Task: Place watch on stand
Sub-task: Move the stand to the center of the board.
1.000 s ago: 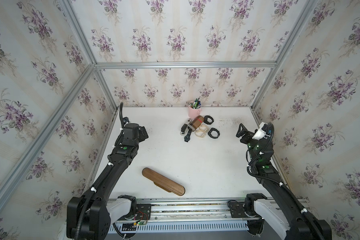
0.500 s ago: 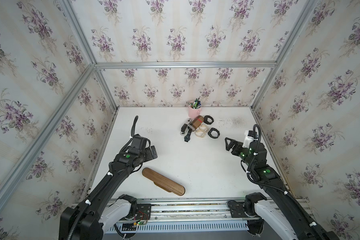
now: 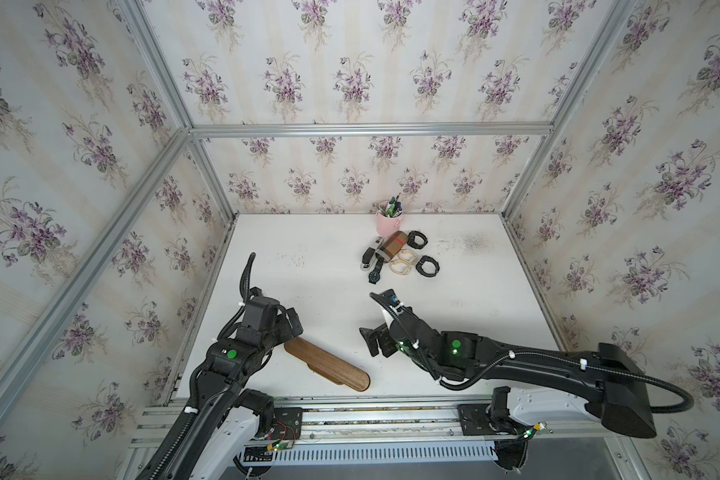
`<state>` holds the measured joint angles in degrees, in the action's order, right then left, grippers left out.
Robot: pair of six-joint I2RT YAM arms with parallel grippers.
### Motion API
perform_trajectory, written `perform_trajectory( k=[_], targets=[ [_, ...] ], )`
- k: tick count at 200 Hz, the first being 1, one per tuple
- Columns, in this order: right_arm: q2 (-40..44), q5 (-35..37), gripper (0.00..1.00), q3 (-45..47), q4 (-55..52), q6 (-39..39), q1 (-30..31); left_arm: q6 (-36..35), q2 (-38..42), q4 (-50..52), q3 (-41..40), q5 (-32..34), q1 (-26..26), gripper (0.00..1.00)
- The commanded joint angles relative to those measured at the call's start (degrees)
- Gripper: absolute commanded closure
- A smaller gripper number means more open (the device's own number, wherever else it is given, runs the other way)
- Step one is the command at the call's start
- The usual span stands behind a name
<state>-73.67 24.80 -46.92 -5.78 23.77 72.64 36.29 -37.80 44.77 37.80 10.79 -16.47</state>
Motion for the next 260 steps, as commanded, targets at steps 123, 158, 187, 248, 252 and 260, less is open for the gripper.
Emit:
perform_trajectory(
  k=[123, 158, 187, 248, 252, 260],
  targets=[
    [-26.54, -2.24, 0.21, -18.18, -6.79, -5.52, 11.87, -0.02, 8.72, 2.45, 1.86, 10.13, 0.65, 0.0],
    [-28.84, -2.94, 0.31, -19.48, -8.05, -7.3, 11.91, -0.3, 8.19, 2.1, 1.64, 10.44, 0.67, 0.0],
    [-29.24, -2.3, 0.41, -19.16, -8.1, -8.26, 11.63, -0.3, 8.01, 1.75, 1.33, 10.4, 0.67, 0.0],
    [-27.38, -2.45, 0.64, -16.49, -6.83, -8.26, 9.73, -0.96, 6.73, -0.47, 0.44, 7.96, 0.78, 0.0],
    [-27.05, -2.25, 0.65, -16.24, -6.77, -8.17, 9.57, -0.96, 6.54, -0.56, 0.46, 7.94, 0.75, 0.0],
    [-26.41, -2.23, 0.66, -15.7, -6.77, -8.04, 9.05, -0.96, 6.05, -0.79, 0.35, 7.62, 0.74, 0.0]
  ],
)
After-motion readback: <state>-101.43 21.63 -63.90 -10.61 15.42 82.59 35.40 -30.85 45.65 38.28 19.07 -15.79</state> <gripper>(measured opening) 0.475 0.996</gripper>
